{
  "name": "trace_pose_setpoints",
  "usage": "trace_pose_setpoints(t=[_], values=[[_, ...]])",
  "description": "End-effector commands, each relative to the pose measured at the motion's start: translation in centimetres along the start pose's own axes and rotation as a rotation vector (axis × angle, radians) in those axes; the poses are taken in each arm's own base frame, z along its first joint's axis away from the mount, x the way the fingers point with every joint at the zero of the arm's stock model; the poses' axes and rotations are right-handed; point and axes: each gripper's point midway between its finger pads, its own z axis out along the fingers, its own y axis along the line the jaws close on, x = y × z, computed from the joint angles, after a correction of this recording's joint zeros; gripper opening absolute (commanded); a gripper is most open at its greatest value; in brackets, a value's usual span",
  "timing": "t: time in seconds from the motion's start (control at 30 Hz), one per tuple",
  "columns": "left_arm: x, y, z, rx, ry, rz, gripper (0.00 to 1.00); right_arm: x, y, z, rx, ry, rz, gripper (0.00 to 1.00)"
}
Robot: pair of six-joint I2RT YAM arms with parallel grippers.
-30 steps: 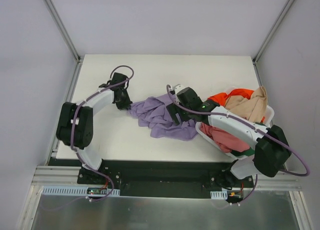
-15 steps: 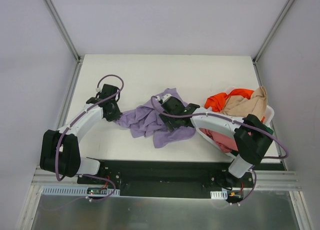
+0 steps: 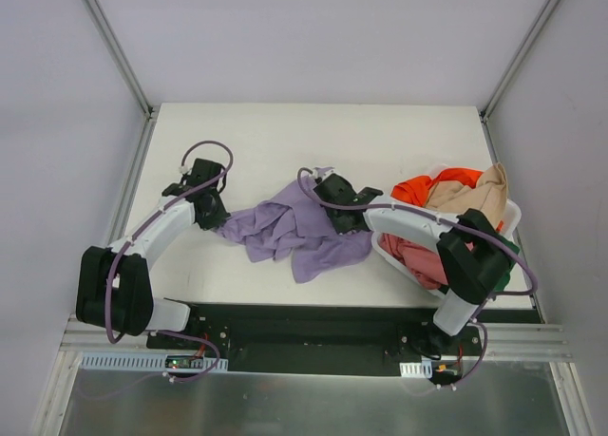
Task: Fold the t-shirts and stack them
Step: Flatten out the tshirt
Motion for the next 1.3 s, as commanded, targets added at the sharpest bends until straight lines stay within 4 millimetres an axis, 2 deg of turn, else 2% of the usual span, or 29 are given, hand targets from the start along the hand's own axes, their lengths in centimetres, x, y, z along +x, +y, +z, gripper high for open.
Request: trace_pose_setpoints(t=[0.0, 0.1, 0.23, 0.33, 0.37, 0.43, 0.6, 0.63, 0.7, 0.8, 0.93, 1.07, 1.13, 1.2, 1.27], values=[[-3.4, 0.3, -1.5, -0.013, -0.087, -0.056, 0.00, -4.1, -0.9, -4.1, -0.038, -0.120, 0.063, 0.01], [-7.0, 0.2, -4.3, 0.014, -0.176, -0.112, 0.00, -6.2, -3.1, -7.2, -0.042, -0.177, 0.129, 0.00], [-12.1, -0.3, -10.9, 0.087, -0.366, -0.162, 0.00, -10.0, -5.8, -13.7, -0.132, -0.355, 0.231, 0.00], [-15.4, -1.3, -18.0, 0.198, -0.540, -0.183, 0.00, -12.5, -6.6, -19.8, -0.254, -0.508, 0.268, 0.00], [-16.4, -1.4, -20.5, 0.225, -0.603, -0.172, 0.00, -13.2, -7.1, -22.4, -0.285, -0.574, 0.273, 0.00], [-17.9, -0.7, -26.0, 0.256, -0.743, -0.156, 0.00, -13.9, -8.1, -26.6, -0.313, -0.675, 0.274, 0.01], [-19.1, 1.1, -38.0, 0.342, -1.021, -0.156, 0.00, -15.0, -10.6, -36.3, -0.349, -0.885, 0.299, 0.01], [-19.1, 1.3, -40.2, 0.363, -1.068, -0.153, 0.00, -15.0, -10.3, -38.1, -0.391, -0.911, 0.275, 0.01], [-18.9, 1.7, -44.0, 0.403, -1.147, -0.137, 0.00, -15.1, -10.4, -42.0, -0.438, -0.989, 0.236, 0.00], [-18.2, 1.5, -48.7, 0.482, -1.236, -0.080, 0.00, -14.7, -11.1, -46.3, -0.458, -1.061, 0.207, 0.00], [-17.0, 1.7, -52.6, 0.560, -1.309, -0.059, 0.00, -14.4, -12.0, -50.3, -0.464, -1.148, 0.189, 0.00], [-16.4, 0.7, -54.2, 0.631, -1.321, -0.003, 0.00, -14.9, -12.7, -52.8, -0.454, -1.218, 0.169, 0.00], [-16.8, 0.3, -54.1, 0.635, -1.317, 0.007, 0.00, -15.7, -13.7, -52.8, -0.402, -1.231, 0.189, 0.00], [-17.9, 0.0, -52.9, 0.596, -1.298, 0.005, 0.00, -17.0, -14.5, -51.7, -0.336, -1.219, 0.212, 0.00], [-19.6, -1.2, -50.7, 0.562, -1.254, 0.033, 0.00, -19.0, -16.1, -49.0, -0.208, -1.179, 0.240, 0.00]])
